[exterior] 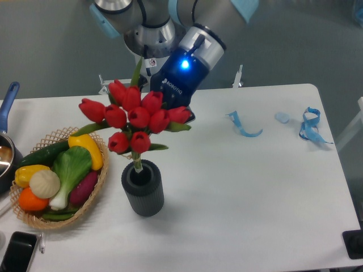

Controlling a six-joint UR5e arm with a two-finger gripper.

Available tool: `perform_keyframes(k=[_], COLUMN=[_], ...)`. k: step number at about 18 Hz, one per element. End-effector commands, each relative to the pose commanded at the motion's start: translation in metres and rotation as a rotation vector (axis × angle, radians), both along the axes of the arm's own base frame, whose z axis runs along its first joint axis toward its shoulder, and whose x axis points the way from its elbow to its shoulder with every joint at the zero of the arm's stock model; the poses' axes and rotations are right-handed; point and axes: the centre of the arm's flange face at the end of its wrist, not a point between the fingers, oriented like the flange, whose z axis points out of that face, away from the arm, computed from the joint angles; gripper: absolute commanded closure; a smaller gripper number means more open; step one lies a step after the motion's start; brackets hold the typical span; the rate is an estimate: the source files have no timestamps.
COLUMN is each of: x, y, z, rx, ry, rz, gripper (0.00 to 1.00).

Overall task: Pick up the flowers from the vase
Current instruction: 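Lift the tulip bunch straight up out of the grey vase, then carry the held tulips away from the vase toward the blue ribbons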

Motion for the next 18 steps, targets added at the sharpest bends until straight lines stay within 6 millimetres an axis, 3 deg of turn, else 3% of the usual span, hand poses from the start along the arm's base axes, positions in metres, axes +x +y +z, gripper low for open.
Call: perform_keyframes(k=[4,8,12,14,18], x=[-0.020,-0.070,-0.123,-0.144,-0.160], y=[-0.007,-0.038,-0.073,-0.098,-0.102], z=[0.031,0.033,0.000,-0.002,-0.024], rx=[0.018,0.019,0.013,0.011,-0.004], ry=[0.014,0.061,0.190,0.237,0.277], rz=[0.044,0.127,0.158,0.194,0.184], gripper=[0.66,0.66,0.66,0.67,0.67])
